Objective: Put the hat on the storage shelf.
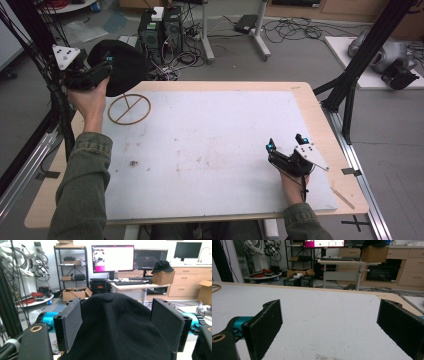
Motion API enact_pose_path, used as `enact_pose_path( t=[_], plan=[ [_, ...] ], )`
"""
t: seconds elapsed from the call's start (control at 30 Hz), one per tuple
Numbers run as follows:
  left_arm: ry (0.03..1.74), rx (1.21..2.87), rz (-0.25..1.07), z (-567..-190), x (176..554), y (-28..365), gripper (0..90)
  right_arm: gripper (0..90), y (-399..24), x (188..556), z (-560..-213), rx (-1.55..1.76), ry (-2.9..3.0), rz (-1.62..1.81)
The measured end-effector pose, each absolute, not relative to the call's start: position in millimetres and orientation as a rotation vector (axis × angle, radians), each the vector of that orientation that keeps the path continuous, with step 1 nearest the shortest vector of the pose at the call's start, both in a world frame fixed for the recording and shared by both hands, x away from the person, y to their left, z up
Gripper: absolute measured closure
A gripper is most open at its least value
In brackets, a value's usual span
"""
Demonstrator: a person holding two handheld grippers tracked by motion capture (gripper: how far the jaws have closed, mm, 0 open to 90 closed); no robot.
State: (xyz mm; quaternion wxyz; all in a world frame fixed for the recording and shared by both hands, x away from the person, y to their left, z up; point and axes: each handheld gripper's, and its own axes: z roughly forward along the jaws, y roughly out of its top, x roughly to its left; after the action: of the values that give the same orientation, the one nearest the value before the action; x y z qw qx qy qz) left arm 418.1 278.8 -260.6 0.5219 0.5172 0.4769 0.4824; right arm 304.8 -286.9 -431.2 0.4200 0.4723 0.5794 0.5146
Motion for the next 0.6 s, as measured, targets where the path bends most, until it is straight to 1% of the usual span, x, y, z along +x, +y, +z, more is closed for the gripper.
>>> enact_pose_path(
  t=[0.1, 0.33, 0.47, 0.6],
  plan=[
    [1.144, 1.226, 1.160, -266, 411, 280, 25.1, 5.4, -289, 304, -430, 1.195, 1.432, 1.300],
    [1.133, 1.253, 1.177, -278, 396, 273, 23.7, 5.4, -291, 304, -430, 1.219, 1.413, 1.304],
    [1.122, 1.267, 1.209, -287, 381, 266, 22.1, 5.4, -292, 304, -430, 1.216, 1.409, 1.302],
    [1.126, 1.244, 1.215, -296, 365, 265, 21.1, 5.4, -291, 303, -430, 1.223, 1.404, 1.304]
  ],
)
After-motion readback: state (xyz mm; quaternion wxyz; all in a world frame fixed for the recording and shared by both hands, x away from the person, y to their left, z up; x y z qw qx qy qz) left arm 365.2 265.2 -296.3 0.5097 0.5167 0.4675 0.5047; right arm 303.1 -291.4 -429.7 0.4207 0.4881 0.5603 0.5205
